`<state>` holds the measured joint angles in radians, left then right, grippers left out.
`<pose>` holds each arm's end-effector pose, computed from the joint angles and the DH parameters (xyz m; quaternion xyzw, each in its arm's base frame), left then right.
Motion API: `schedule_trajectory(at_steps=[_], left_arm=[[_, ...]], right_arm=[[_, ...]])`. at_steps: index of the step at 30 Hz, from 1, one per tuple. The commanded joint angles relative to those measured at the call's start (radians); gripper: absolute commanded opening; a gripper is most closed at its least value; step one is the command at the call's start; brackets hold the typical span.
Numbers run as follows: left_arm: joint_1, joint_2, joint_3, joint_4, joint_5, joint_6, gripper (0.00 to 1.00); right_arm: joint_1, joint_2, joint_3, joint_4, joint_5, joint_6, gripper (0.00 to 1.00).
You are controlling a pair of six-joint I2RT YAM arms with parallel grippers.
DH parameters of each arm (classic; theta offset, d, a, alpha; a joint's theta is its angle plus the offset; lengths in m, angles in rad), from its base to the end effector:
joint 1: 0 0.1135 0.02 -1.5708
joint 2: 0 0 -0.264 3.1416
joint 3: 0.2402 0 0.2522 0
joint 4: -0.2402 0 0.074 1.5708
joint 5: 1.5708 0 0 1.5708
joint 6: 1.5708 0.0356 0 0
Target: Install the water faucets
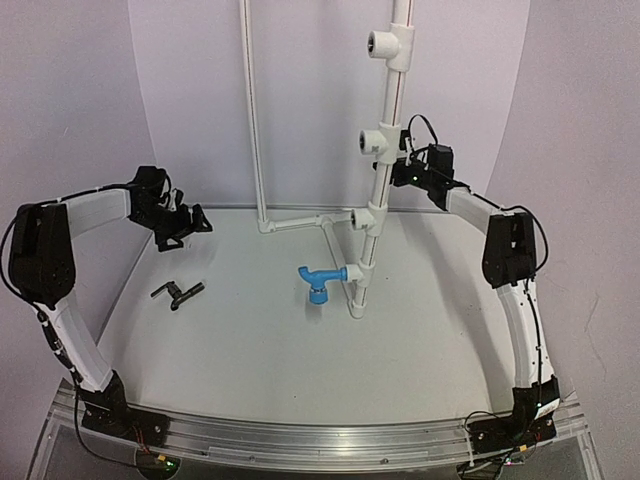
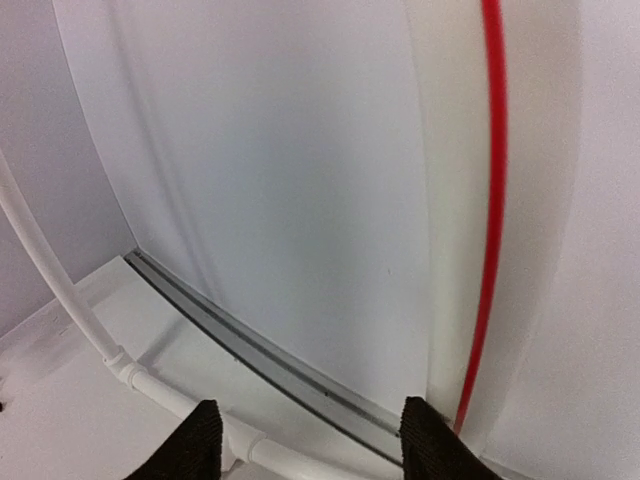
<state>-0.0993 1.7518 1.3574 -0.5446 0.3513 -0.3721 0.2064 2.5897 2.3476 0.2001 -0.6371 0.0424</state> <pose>0.3771 -0.0499 0.2478 -0.0735 0.9346 -0.2329 0.2586 0.5825 0.1436 0.2471 -0.2722 0.6654 0.3059 0.6242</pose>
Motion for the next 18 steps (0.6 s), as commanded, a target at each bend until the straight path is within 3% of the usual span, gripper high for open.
schedule_trajectory(at_steps=[1,8,13,16,18], left_arm=[[0.018,-0.116,-0.05,-0.234,-0.119,0.032,1.0],[0.06,-0.134,-0.092,-0.392,-0.166,0.026,0.97],[0.09,-0.12,-0.093,-0.414,-0.188,0.045,0.96],[0.123,-0.124,-0.076,-0.389,-0.138,0.07,0.97],[0.122,-0.139,-0.062,-0.329,-0.028,0.091,0.98]], right_arm=[[-0.008,-0.194,-0.15,0.028,-0.106,-0.001,0.66],[0.013,-0.301,-0.269,-0.054,-0.257,0.005,0.74],[0.052,-0.303,-0.271,-0.15,-0.339,0.008,0.76],[0.082,-0.298,-0.282,-0.185,-0.4,0.019,0.76],[0.101,-0.301,-0.296,-0.195,-0.435,0.021,0.76]])
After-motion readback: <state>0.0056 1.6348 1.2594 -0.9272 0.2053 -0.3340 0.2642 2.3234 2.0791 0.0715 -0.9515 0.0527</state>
